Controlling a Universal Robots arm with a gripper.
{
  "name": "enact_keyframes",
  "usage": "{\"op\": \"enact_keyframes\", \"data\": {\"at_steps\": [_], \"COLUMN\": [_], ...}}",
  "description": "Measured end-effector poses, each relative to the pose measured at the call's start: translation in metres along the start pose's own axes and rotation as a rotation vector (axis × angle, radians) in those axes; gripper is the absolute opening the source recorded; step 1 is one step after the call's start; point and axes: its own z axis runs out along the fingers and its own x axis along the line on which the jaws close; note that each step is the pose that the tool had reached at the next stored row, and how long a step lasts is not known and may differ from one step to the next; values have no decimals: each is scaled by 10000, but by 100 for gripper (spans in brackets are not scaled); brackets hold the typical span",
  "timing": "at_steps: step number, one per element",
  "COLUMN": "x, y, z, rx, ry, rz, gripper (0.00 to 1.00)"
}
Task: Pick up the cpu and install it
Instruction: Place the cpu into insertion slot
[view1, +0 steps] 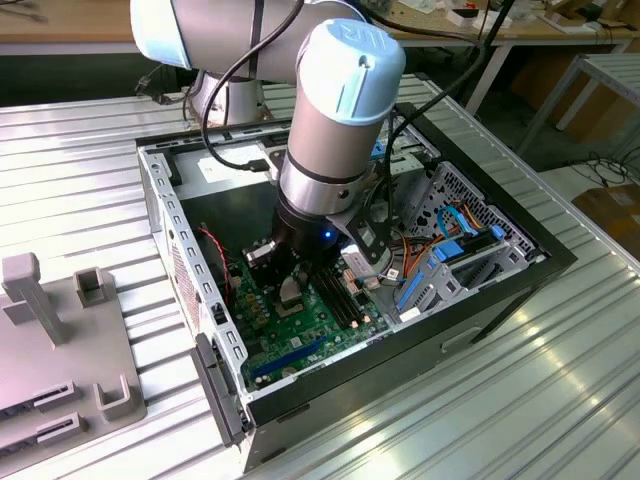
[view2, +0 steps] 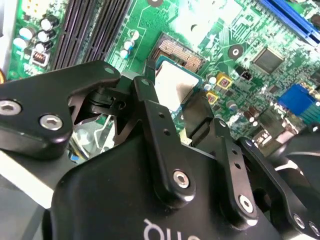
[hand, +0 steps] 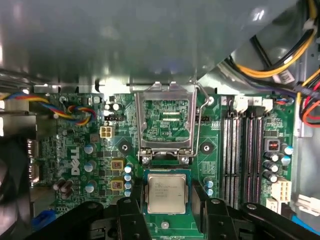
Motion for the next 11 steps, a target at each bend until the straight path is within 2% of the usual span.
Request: {"op": "enact_keyframes", "data": {"at_steps": [6,11], "x": [0,0], "y": [-25,-46], "z": [83,102], "rx": [2,2], "ry": [9,9], "rz": [-15,-15], "gripper": [47,47]}}
